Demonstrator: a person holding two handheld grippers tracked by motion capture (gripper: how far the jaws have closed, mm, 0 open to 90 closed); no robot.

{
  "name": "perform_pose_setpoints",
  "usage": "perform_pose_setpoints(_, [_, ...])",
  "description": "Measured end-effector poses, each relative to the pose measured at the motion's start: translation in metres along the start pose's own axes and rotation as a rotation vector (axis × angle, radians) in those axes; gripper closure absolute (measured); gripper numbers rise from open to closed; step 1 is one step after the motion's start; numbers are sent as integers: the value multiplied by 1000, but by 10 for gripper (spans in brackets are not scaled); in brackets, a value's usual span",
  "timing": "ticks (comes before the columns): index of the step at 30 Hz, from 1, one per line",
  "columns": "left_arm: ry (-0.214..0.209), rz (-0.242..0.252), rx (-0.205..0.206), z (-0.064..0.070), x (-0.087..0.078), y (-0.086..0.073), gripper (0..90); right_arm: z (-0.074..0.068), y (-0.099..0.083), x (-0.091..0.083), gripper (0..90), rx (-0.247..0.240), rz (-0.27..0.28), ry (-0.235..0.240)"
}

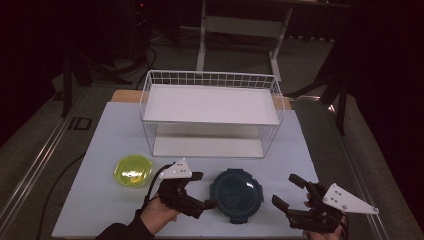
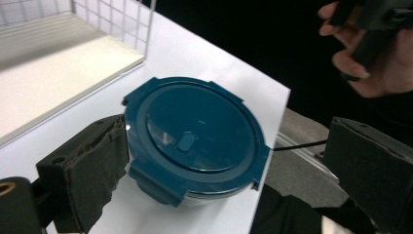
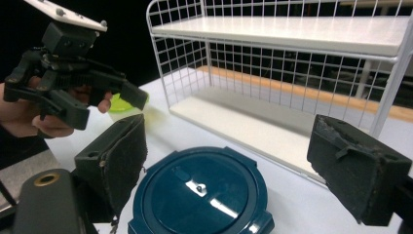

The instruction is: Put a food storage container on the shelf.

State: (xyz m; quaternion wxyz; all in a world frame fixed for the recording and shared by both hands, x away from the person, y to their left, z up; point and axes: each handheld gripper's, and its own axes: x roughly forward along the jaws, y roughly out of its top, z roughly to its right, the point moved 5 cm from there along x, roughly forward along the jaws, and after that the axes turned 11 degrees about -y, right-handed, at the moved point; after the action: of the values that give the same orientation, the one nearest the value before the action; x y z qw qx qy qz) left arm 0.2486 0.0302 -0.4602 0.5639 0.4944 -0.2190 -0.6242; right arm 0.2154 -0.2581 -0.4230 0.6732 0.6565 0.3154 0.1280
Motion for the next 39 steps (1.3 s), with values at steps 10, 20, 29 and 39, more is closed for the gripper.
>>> perform_pose_setpoints(10, [-11,-29,-193,-31,18,-14,27,3,-7,16,110,-25,-98,-14])
perform_pose_setpoints(20, [-46,-78,-436,-57,33,-35,136,5,-20,33,106,103,-227,7])
perform_pose_setpoints(29, [-75,-98,-573,-69,40,-46,241,5,-31,38,138,130,-278,25])
perform_pose_setpoints(39, [-158,-107,-730,-69,45,-49,466,11,-47,41,198,190,-368,3])
